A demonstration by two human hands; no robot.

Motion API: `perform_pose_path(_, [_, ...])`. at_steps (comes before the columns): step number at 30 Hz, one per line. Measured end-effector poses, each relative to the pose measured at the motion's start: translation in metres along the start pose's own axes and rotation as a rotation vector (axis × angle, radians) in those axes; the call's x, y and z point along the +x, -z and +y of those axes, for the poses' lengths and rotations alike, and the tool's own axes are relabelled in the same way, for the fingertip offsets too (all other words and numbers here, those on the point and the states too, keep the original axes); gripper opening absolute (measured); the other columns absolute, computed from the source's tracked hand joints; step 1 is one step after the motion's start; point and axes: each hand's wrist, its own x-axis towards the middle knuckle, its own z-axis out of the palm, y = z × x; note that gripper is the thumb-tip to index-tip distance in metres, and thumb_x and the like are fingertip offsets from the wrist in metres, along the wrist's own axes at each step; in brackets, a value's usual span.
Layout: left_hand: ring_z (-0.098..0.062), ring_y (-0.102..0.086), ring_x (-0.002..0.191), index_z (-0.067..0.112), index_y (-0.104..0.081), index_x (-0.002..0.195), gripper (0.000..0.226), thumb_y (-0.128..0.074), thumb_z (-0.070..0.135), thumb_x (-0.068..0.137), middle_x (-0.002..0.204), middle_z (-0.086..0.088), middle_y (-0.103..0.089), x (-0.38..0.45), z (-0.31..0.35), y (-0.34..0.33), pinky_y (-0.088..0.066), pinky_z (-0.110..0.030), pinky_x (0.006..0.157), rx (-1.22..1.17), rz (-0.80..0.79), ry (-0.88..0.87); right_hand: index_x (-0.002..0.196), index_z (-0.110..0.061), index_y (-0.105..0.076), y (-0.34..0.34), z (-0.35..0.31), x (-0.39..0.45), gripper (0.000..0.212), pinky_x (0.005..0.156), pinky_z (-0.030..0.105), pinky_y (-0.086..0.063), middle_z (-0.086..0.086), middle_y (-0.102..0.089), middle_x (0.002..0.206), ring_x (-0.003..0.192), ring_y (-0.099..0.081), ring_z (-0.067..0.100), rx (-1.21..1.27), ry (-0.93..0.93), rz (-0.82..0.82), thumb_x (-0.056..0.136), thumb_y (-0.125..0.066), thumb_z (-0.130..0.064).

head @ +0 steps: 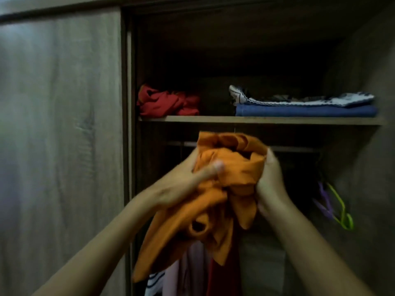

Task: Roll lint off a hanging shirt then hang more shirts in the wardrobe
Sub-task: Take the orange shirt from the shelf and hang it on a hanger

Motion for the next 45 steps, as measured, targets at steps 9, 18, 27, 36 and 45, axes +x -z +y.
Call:
perform_pose_path(9, [-0.006, -0.056, 0.069, 0.017, -0.062, 0.092, 0.023, -0.047, 0.000, 0.087, 0.075, 0.004, -0.058, -0.088, -0.057, 0.004, -0.047, -0.020, 0.066, 0.071, -0.056, 0.316, 0.079, -0.024, -0.064, 0.034, 0.035, -0.082, 0.027, 0.057, 0.026, -0.050, -0.002, -0.062, 0.058, 0.060, -0.058, 0.016, 0.015, -0.518, -0.110, 0.094, -0.046, -0.011])
perform_pose_path(18, [-0.018, -0.061, 0.066, 0.019, -0.068, 0.098, 0.030, -0.041, 0.031, 0.100, 0.077, -0.004, -0.065, -0.119, -0.057, -0.018, -0.051, -0.028, 0.068, 0.119, -0.092, 0.267, 0.056, -0.022, -0.063, 0.062, 0.054, -0.125, 0.037, 0.086, 0.044, -0.052, 0.010, -0.064, 0.073, 0.071, -0.062, 0.027, 0.052, -0.737, -0.167, 0.088, -0.049, -0.034])
perform_pose_path(27, [-0.014, -0.061, 0.069, 0.002, -0.065, 0.091, 0.043, -0.044, 0.039, 0.098, 0.077, -0.011, -0.063, -0.116, -0.063, -0.041, -0.053, -0.035, 0.075, 0.203, -0.079, 0.209, 0.121, -0.035, -0.053, 0.084, 0.059, -0.136, 0.064, 0.107, 0.051, -0.041, -0.001, -0.066, 0.115, 0.110, -0.063, 0.023, -0.331, -0.661, -0.580, 0.067, -0.072, -0.063])
perform_pose_path(36, [-0.008, -0.066, 0.090, 0.018, -0.070, 0.102, 0.030, -0.047, 0.037, 0.097, 0.097, 0.001, -0.071, -0.112, -0.072, -0.062, -0.052, -0.031, 0.088, 0.247, -0.177, 0.191, 0.119, -0.008, -0.063, 0.083, 0.078, -0.122, 0.029, 0.071, 0.030, -0.050, 0.001, -0.064, 0.081, 0.075, -0.057, 0.016, -0.476, -0.399, -0.865, 0.090, -0.062, -0.005])
perform_pose_path(45, [-0.006, -0.066, 0.087, 0.020, -0.067, 0.095, 0.022, -0.047, 0.029, 0.098, 0.092, 0.004, -0.069, -0.109, -0.082, -0.048, -0.053, -0.029, 0.088, 0.191, -0.067, 0.243, 0.109, -0.010, -0.067, 0.105, 0.077, -0.098, 0.023, 0.079, 0.028, -0.051, 0.007, -0.071, 0.096, 0.089, -0.066, 0.017, -0.336, -0.492, -0.686, 0.099, -0.047, -0.014])
